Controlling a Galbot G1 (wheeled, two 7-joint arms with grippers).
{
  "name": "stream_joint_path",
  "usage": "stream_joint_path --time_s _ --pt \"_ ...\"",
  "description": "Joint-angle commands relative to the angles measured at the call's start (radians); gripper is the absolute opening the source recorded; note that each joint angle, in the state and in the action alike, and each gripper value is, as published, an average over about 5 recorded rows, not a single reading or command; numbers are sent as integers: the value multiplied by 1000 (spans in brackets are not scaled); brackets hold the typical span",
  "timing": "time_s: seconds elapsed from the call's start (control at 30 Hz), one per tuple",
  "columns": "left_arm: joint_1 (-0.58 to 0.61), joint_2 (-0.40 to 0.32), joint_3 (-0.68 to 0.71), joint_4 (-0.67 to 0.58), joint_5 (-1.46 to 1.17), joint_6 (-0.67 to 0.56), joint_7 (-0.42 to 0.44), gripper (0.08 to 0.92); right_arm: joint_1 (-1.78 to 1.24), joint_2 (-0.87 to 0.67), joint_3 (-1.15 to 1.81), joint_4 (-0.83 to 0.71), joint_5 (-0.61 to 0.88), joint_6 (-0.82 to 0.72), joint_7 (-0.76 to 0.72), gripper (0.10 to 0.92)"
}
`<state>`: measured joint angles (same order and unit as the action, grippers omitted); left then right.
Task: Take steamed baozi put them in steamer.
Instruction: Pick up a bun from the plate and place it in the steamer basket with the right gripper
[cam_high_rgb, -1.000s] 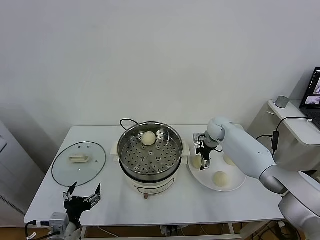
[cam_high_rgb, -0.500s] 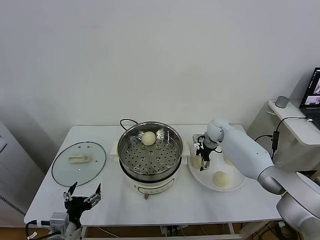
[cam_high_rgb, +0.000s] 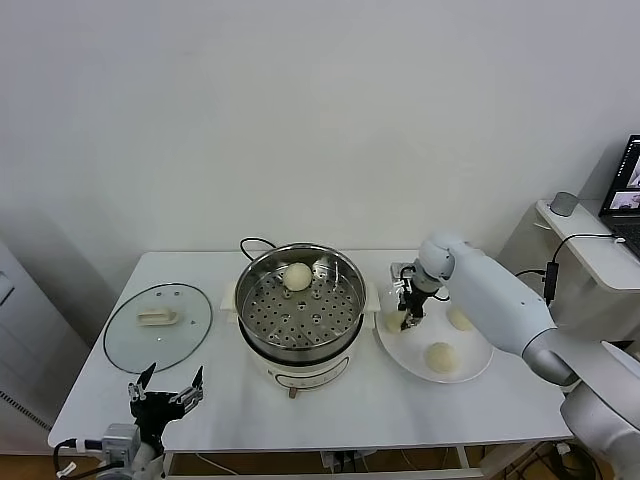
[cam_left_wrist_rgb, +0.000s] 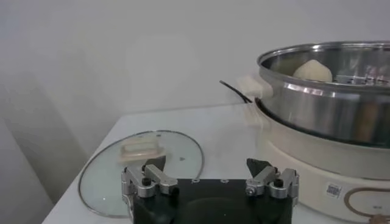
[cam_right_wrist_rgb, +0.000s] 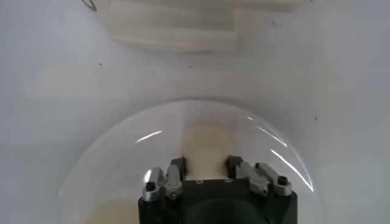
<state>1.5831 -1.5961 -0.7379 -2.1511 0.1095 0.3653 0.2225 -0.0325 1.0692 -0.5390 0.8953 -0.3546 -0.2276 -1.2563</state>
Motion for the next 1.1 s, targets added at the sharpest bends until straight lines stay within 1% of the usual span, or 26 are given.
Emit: stream_joint_path --time_s 0.03,0.2,0.37,0.47,0.63,0.9,1.1 --pt "-1 -3 3 -3 8 1 -2 823 99 -78 -68 71 64 -25 -14 382" --pt "3 -5 -2 -9 13 7 -4 823 228 -128 -187 143 197 -74 -28 379" --pt "12 -13 -7 -16 27 11 -6 823 474 -149 -408 210 431 -154 -38 380" --pt "13 -32 -19 -19 28 15 -7 823 622 -135 -554 243 571 -210 -42 382" --pt "32 -46 -10 -27 52 17 -3 823 776 -62 -703 261 745 -289 -45 382" --pt "36 -32 -10 -42 65 15 -1 823 815 114 -751 259 850 -379 -27 382" --pt "33 -26 -18 -45 47 14 -3 823 762 232 -758 231 868 -434 0 382"
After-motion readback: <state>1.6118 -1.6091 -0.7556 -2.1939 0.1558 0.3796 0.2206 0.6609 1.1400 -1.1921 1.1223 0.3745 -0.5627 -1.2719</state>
